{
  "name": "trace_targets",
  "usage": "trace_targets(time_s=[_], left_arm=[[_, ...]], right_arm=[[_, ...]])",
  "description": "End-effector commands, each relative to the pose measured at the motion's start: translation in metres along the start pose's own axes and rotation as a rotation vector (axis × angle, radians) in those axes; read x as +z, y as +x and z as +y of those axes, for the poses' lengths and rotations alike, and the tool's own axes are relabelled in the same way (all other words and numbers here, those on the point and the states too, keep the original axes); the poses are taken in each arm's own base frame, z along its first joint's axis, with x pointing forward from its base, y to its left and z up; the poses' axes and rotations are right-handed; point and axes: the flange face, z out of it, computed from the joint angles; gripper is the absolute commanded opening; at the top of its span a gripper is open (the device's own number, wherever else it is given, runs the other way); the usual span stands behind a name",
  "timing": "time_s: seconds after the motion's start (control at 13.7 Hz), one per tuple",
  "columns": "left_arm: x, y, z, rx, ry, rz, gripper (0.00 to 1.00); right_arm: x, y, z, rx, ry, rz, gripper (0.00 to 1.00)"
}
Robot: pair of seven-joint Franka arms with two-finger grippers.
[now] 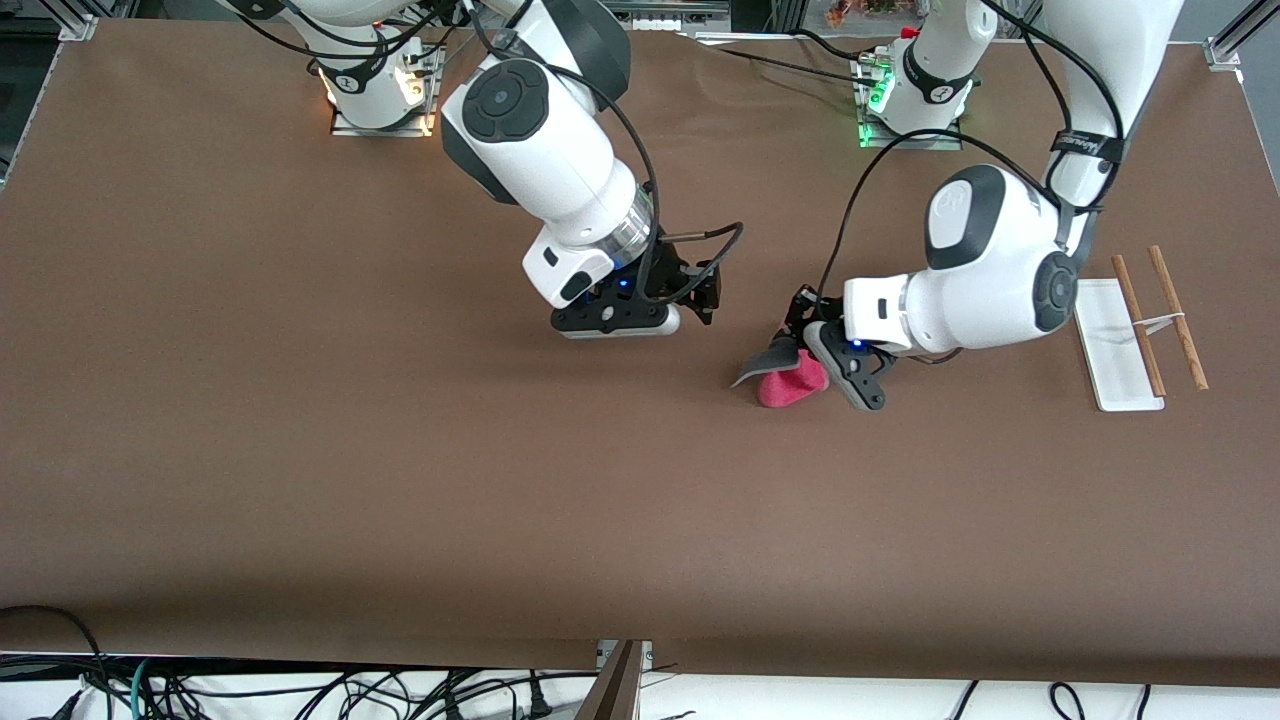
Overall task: Pass towel and hang on rack
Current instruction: 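Carry the towel to the rack while the right gripper withdraws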
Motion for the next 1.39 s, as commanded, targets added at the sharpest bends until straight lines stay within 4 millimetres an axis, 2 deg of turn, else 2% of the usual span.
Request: trace_targets(time_s=[0.0, 0.07, 0.22, 0.36, 0.51, 0.66, 0.8, 0.95, 1.09, 1.24, 1.31], left_arm=[[-0.032, -0.012, -0.023, -0.025, -0.051, -0.006, 0.00], [-0.047, -0.023, -0.041, -0.053, -0.055, -0.005, 0.00], [-0.081, -0.045, -0.068, -0.094, -0.078, -0.028, 0.00], [-0.125, -0.070, -0.094, -0.109, -0.038, -0.093, 0.00], [-0.160, -0.102, -0.116, -0.143, -0.011, -0.166, 0.00], [-0.185, -0.145, -0.147, -0.179, -0.027, -0.189, 0.00], [-0.206, -0.187, -0.174, -0.195, -0.023, -0.215, 0.00], [-0.225, -0.225, -0.197, -0.178, -0.023, -0.212, 0.00], [-0.239, -0.257, -0.216, -0.172, -0.015, -0.211, 0.00], [-0.251, -0.282, -0.228, -0.143, -0.008, -0.203, 0.00], [-0.256, -0.290, -0.232, -0.137, -0.007, -0.195, 0.00]], right_arm=[[-0.019, 0.020, 0.018, -0.014, -0.016, 0.013, 1.00], [-0.021, 0.029, 0.028, -0.039, -0.030, 0.009, 1.00], [-0.024, 0.050, 0.062, -0.118, -0.101, -0.039, 1.00], [-0.070, 0.077, 0.100, -0.205, -0.144, -0.041, 1.00], [-0.096, 0.107, 0.154, -0.291, -0.193, -0.092, 1.00], [-0.120, 0.130, 0.205, -0.292, -0.240, -0.119, 1.00], [-0.150, 0.135, 0.235, -0.250, -0.306, -0.134, 1.00], [-0.173, 0.141, 0.261, -0.219, -0.409, -0.121, 1.00], [-0.208, 0.146, 0.290, -0.161, -0.453, -0.089, 1.00], [-0.254, 0.148, 0.321, -0.087, -0.474, -0.034, 1.00], [-0.241, 0.152, 0.345, -0.056, -0.502, -0.050, 1.00]])
